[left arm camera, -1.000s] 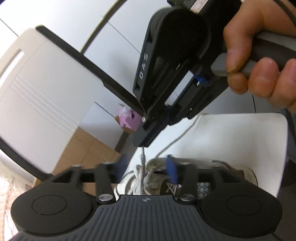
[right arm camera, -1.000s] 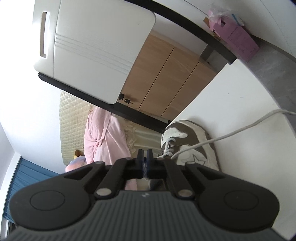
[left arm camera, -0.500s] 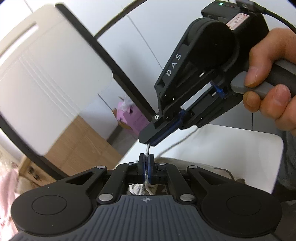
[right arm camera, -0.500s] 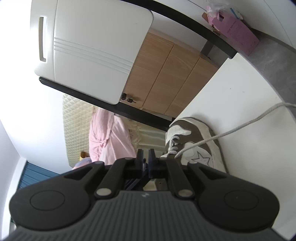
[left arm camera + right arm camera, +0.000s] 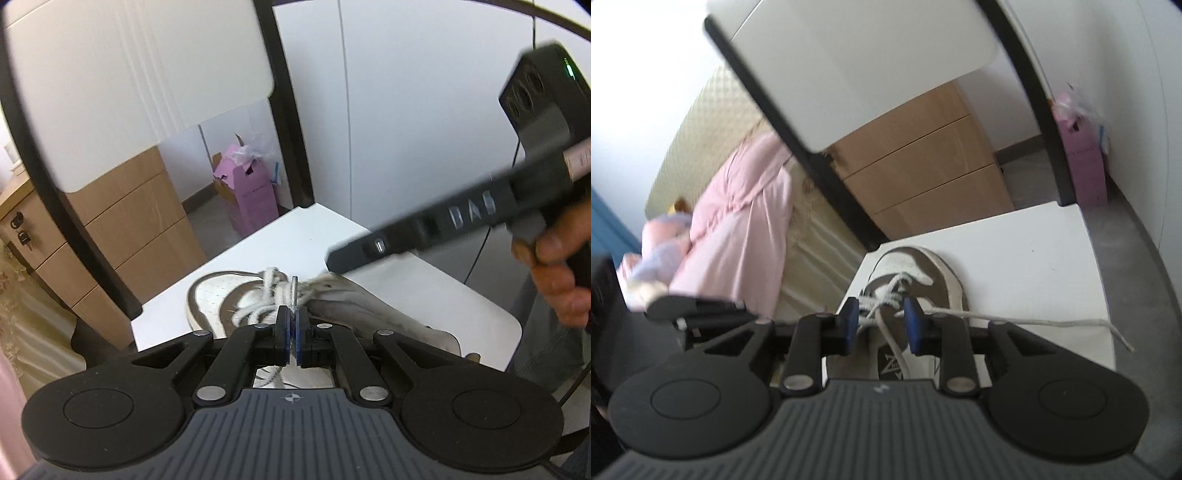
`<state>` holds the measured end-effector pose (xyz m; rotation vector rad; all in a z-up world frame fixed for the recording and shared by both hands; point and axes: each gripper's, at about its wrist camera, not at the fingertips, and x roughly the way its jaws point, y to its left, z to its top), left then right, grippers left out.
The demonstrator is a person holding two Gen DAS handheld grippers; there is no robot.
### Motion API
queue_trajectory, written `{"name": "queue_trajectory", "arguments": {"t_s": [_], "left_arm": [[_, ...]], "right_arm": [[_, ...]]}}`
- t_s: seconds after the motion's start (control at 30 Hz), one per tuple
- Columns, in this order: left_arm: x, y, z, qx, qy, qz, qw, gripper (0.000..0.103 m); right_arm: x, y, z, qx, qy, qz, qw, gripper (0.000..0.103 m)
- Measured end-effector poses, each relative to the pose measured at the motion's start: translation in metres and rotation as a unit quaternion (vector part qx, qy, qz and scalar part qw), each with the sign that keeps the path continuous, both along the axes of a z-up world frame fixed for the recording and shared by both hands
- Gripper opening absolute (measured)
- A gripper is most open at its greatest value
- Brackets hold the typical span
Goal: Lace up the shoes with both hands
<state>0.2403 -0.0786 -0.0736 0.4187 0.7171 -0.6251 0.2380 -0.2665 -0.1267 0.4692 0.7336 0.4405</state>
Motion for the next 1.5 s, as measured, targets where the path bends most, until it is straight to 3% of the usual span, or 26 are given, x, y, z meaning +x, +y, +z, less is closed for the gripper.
{"name": "queue_trajectory", "arguments": {"t_s": [0.07, 0.2, 0.33, 0.5, 0.63, 0.73, 1.5], "left_arm": [[0.001, 0.004, 0.003, -0.004, 0.000, 0.002, 1.0000, 0.004], [0.005, -0.001, -0.007, 0.033, -0.002, -0.011, 0.9994, 0.004], [0.005, -0.015, -0.021, 0.092, -0.025, -0.046, 0.9944, 0.004], [-0.002, -0.033, -0.037, 0.145, -0.054, -0.076, 0.9850, 0.004], [-0.004, -0.043, -0.044, 0.167, -0.068, -0.082, 0.9801, 0.003], [-0.010, -0.054, -0.051, 0.196, -0.090, -0.093, 0.9720, 0.003], [-0.021, -0.072, -0.070, 0.247, -0.157, -0.123, 0.9482, 0.003]], "right_arm": [[0.001, 0.004, -0.003, -0.014, 0.002, 0.008, 1.000, 0.029], [0.006, 0.003, -0.013, -0.023, 0.022, -0.005, 0.999, 0.029], [0.011, -0.013, -0.028, 0.064, 0.058, -0.032, 0.996, 0.029], [0.009, -0.039, -0.058, 0.215, 0.121, -0.085, 0.965, 0.031], [0.007, -0.045, -0.067, 0.258, 0.140, -0.100, 0.951, 0.031], [0.007, -0.049, -0.073, 0.288, 0.154, -0.110, 0.939, 0.031], [0.008, -0.053, -0.083, 0.327, 0.176, -0.119, 0.921, 0.031]]}}
